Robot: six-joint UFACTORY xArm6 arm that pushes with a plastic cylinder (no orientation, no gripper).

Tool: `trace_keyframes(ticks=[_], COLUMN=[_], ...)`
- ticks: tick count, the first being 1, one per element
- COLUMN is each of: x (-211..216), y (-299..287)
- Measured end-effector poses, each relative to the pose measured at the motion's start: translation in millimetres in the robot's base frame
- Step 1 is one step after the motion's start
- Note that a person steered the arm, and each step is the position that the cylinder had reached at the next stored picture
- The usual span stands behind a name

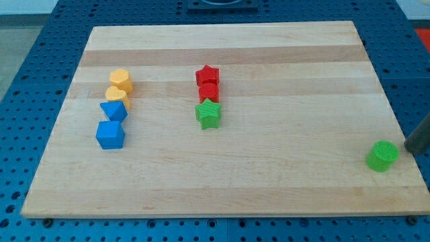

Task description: Move the green circle slightly left

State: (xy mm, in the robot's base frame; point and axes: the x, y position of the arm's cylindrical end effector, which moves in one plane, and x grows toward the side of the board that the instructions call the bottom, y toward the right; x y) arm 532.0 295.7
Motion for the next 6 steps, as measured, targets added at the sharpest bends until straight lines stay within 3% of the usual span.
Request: trace_keyframes(ticks=[4,5,6], x=[32.2,17.2,-59.5], y=[-62.4,-61.7,-74.2])
